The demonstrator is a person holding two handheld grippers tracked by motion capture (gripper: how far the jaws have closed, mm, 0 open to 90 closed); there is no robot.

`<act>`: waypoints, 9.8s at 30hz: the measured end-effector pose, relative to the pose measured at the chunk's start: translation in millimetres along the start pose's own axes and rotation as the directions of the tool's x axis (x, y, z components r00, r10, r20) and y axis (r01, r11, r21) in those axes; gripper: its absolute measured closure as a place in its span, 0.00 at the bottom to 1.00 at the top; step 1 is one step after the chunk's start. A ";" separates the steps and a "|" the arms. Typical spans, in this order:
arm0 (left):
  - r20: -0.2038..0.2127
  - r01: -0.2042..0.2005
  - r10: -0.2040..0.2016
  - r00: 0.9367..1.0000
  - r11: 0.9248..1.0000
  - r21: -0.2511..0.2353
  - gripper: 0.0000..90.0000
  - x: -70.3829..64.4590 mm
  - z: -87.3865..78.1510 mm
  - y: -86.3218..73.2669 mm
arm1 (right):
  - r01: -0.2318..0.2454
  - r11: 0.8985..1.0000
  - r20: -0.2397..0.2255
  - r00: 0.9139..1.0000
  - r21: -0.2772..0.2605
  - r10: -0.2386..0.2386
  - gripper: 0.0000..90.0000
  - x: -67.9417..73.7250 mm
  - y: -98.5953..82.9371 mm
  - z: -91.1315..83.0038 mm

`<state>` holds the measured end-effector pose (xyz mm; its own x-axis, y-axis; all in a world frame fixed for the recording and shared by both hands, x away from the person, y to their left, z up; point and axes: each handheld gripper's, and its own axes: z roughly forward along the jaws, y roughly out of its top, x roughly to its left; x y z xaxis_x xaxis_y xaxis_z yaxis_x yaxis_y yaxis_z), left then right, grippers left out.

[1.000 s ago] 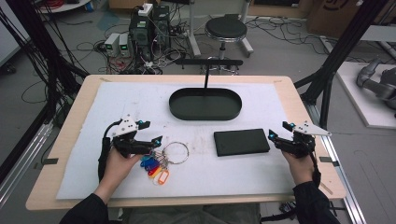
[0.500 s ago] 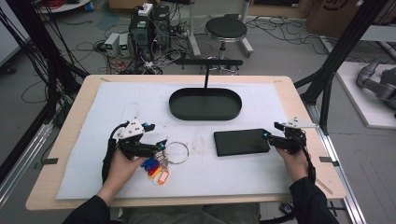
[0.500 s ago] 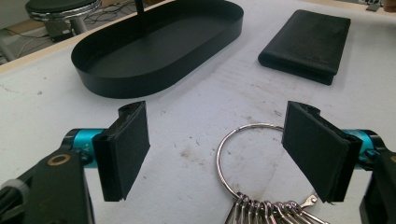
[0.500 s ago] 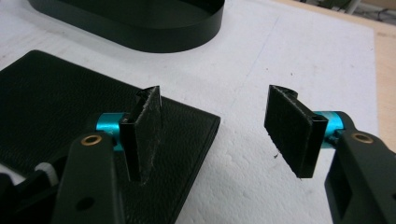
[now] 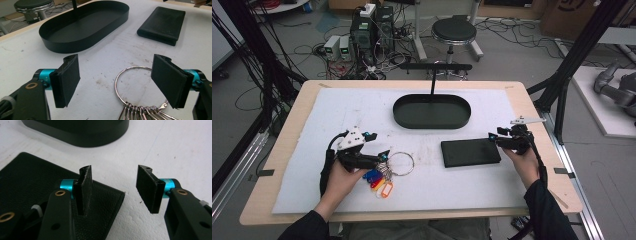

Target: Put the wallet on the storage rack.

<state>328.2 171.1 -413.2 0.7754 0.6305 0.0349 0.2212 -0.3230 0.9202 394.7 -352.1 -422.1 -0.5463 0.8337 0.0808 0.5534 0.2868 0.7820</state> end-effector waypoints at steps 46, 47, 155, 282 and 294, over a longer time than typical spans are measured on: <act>0.019 -0.020 0.020 1.000 1.000 0.013 0.27 -9.2 14.0 8.8 | -0.171 0.968 -0.177 0.963 0.181 0.203 0.69 -6.1 -4.5 22.2; 0.019 -0.020 0.020 1.000 1.000 0.013 0.27 -9.2 14.0 8.8 | -0.171 0.968 -0.177 0.963 0.181 0.203 0.69 -6.1 -4.5 22.2; 0.467 -0.123 0.108 0.878 0.992 0.003 0.82 -52.4 63.8 40.9 | 0.327 0.939 -0.592 0.737 -0.109 -0.326 0.78 58.0 7.8 -4.8; 0.107 0.008 0.002 0.994 0.995 -0.097 0.81 66.7 173.5 59.8 | 0.033 0.961 0.001 0.999 -0.276 -0.034 0.35 9.1 2.5 -35.4; 0.080 -0.023 0.022 0.997 1.000 0.013 0.79 67.2 176.0 55.1 | 0.038 0.963 -0.003 0.999 -0.268 -0.041 0.35 10.2 2.7 -33.8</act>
<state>496.6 71.5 -428.7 0.8249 0.5648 0.0237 0.2112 -0.3468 0.9139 369.4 -358.7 -398.3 -0.5704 0.8198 0.0509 0.3432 0.1816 0.9215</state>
